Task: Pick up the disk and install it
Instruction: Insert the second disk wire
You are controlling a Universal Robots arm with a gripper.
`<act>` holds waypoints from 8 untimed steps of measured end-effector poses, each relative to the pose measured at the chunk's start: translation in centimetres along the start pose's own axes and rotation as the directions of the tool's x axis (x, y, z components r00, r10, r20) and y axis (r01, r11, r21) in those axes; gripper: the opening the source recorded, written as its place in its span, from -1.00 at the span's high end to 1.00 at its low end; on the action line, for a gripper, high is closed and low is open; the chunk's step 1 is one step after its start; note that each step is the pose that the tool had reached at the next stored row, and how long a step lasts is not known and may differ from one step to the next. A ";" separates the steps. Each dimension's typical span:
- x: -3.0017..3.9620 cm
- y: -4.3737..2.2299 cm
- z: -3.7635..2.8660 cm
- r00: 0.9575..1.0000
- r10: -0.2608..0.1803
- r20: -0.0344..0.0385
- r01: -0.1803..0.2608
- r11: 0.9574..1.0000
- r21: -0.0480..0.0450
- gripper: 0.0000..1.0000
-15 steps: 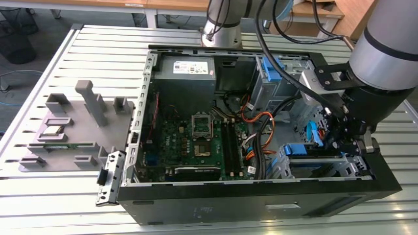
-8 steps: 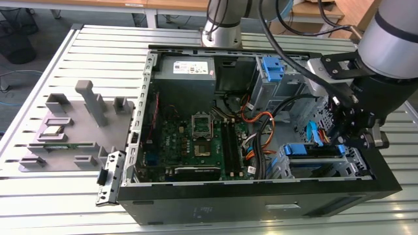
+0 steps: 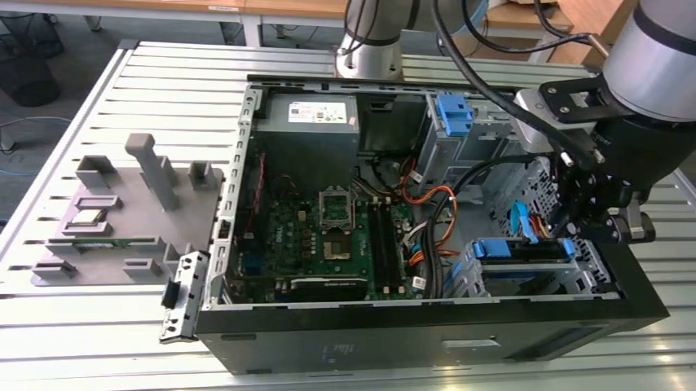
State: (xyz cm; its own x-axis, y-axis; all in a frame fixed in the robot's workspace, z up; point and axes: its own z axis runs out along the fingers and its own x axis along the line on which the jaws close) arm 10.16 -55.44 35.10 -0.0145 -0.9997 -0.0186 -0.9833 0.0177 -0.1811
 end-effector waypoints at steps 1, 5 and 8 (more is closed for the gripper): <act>0.00 -0.01 0.00 1.000 0.000 0.000 0.000 1.000 -0.004 0.52; 0.00 -0.06 0.09 1.000 0.001 -0.001 -0.001 0.997 -0.074 0.52; 0.00 -0.12 0.14 1.000 0.002 -0.002 -0.002 0.992 -0.127 0.52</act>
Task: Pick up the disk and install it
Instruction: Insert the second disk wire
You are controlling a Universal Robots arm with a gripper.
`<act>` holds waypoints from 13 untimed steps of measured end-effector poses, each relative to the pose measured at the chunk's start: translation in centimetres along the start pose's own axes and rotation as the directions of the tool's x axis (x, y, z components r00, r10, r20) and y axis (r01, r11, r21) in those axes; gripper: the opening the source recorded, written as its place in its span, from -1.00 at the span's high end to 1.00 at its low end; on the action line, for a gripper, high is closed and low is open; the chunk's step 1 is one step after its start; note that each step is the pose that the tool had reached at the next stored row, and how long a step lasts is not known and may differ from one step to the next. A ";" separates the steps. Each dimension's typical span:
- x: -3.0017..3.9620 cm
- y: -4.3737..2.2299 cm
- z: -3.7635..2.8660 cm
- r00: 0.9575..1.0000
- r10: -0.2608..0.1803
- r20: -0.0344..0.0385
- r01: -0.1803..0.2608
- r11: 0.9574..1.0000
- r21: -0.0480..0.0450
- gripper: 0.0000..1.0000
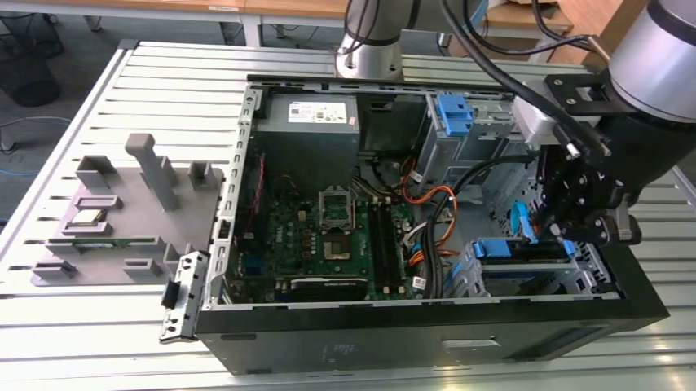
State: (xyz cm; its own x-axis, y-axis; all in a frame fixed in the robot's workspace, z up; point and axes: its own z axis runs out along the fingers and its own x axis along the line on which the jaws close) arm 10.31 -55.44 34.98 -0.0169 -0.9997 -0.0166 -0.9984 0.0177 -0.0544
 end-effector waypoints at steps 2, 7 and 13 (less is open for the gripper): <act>0.00 -0.07 0.04 1.000 0.000 -0.001 0.000 0.999 -0.037 0.52; -0.01 -0.07 0.03 1.000 0.001 -0.001 -0.001 0.999 -0.052 0.52; -0.01 -0.73 0.07 1.000 0.001 -0.001 -0.001 0.999 -0.052 0.52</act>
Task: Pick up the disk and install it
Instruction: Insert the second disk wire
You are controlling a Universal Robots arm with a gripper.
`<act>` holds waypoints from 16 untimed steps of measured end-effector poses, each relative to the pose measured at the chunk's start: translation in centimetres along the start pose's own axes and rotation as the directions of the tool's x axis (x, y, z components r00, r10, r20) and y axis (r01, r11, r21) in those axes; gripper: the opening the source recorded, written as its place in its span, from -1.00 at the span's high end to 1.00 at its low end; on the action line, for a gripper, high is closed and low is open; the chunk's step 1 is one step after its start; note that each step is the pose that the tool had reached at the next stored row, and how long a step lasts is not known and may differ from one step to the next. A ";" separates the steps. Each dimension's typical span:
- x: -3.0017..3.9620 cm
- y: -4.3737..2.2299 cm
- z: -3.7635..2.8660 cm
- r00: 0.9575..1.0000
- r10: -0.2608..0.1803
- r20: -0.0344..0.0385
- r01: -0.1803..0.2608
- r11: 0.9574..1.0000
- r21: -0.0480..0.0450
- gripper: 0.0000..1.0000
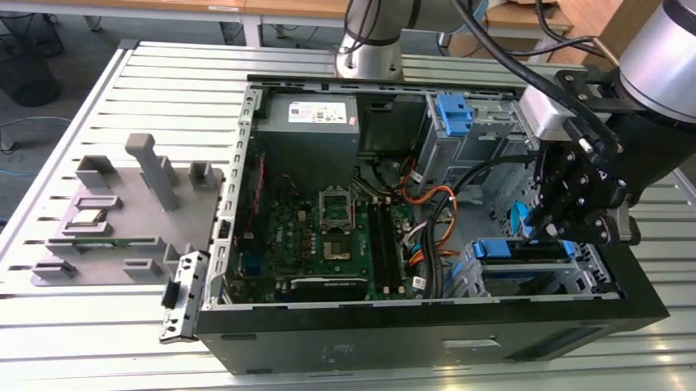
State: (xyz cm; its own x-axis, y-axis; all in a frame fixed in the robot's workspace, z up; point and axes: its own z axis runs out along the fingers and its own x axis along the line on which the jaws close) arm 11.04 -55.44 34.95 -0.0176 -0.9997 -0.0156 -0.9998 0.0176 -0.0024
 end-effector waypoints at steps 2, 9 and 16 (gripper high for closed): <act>-0.01 -0.45 0.01 1.000 0.000 0.000 0.000 1.000 0.000 0.52; -0.03 -0.99 -0.11 1.000 0.000 0.000 0.000 1.000 0.000 0.52; -0.05 -1.00 -0.60 1.000 0.000 0.000 0.000 1.000 0.000 0.52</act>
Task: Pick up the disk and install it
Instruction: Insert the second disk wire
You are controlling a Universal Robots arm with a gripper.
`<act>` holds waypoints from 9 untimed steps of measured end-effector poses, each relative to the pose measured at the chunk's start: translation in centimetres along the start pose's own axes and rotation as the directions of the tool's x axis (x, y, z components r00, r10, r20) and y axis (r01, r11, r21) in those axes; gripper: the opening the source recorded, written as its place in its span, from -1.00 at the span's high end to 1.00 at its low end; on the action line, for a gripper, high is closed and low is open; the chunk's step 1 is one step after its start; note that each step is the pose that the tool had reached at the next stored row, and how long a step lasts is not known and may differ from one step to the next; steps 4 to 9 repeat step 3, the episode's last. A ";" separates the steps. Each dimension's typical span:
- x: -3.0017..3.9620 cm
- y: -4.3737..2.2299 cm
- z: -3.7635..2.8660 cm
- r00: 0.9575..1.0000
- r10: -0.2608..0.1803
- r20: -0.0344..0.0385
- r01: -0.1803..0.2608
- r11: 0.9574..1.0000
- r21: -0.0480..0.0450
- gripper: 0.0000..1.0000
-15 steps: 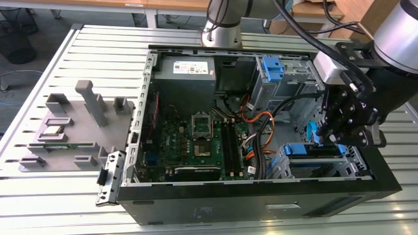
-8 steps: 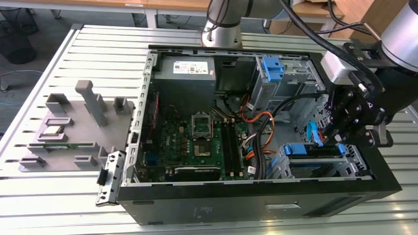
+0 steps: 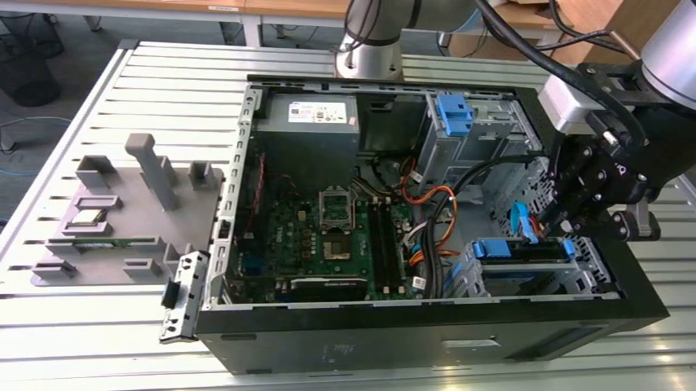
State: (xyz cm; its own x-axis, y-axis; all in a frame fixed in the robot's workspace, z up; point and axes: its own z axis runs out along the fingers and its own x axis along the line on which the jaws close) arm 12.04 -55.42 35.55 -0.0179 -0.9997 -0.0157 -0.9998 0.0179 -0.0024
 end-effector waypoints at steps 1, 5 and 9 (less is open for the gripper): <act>0.00 0.00 0.00 1.000 0.000 0.000 0.000 1.000 0.000 0.52; 0.00 0.00 0.00 1.000 0.000 0.000 0.000 1.000 0.000 0.52; 0.00 0.00 0.00 1.000 0.000 0.000 0.000 1.000 0.000 0.52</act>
